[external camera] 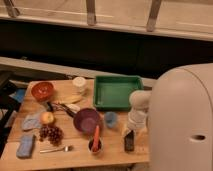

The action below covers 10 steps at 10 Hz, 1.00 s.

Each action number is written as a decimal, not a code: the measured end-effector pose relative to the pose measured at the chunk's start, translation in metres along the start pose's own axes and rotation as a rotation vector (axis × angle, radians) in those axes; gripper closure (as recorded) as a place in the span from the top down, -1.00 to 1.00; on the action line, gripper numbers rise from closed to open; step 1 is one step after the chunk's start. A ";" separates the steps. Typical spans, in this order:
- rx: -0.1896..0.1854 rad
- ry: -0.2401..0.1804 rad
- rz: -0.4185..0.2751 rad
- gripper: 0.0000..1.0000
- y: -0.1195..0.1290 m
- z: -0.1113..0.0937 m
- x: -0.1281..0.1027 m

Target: Wipe table surface with eraser

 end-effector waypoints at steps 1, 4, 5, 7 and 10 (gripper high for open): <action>-0.001 -0.013 0.006 -1.00 -0.003 -0.005 -0.016; -0.016 -0.045 -0.013 -1.00 0.010 -0.015 -0.050; -0.023 -0.046 -0.025 -1.00 0.017 -0.015 -0.052; -0.034 -0.035 -0.029 -1.00 0.017 -0.011 -0.038; -0.040 -0.004 0.018 -1.00 -0.009 0.002 -0.004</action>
